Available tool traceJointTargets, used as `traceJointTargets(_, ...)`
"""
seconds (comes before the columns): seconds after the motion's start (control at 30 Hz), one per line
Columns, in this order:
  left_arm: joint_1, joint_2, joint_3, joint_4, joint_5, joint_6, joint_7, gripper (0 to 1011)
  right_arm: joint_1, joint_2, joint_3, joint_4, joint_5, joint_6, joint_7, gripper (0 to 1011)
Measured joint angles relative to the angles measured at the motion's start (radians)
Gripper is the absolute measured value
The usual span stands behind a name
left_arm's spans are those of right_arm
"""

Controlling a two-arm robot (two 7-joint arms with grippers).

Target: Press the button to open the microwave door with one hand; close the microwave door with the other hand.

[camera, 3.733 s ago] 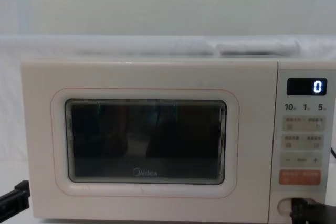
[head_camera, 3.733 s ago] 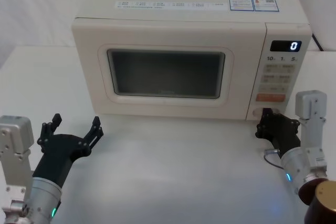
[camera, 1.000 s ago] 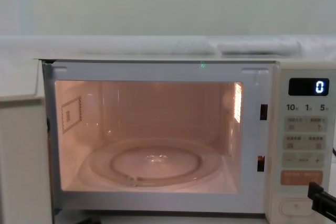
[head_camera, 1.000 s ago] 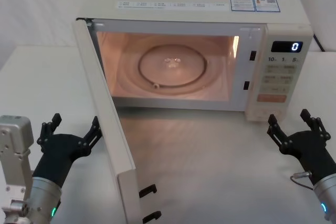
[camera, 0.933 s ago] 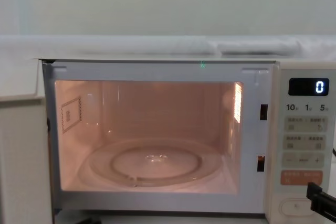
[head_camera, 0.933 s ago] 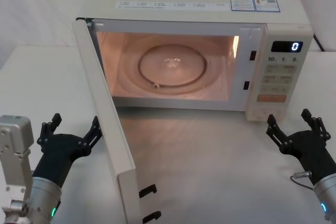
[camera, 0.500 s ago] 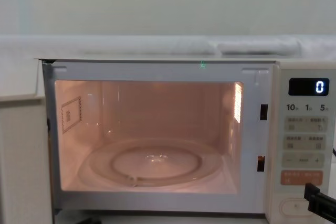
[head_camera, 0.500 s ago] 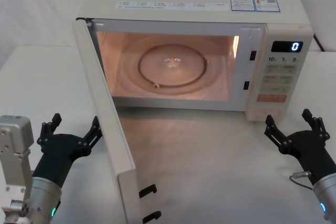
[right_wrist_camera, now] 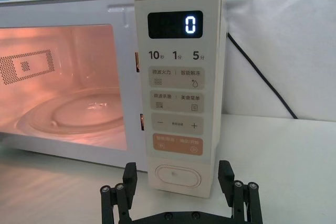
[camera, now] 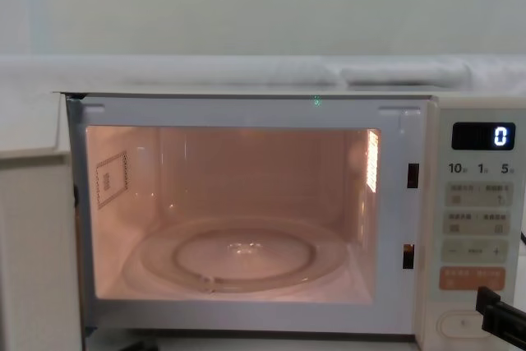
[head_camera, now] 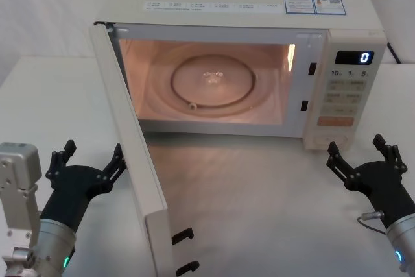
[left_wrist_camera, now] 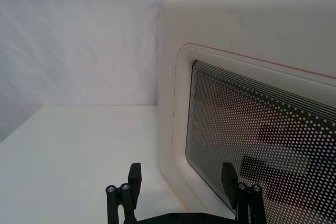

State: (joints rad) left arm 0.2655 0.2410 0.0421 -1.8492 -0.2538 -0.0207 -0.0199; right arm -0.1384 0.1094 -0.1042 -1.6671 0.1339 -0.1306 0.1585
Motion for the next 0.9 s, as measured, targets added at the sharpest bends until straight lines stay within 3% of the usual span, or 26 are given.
traceJointTargets(0.9,0.0,0.0,0.0,0.0,0.0,0.0,0.0,1001,0.0,0.0,0.0,0.0,0.0,0.0,-0.001,1002)
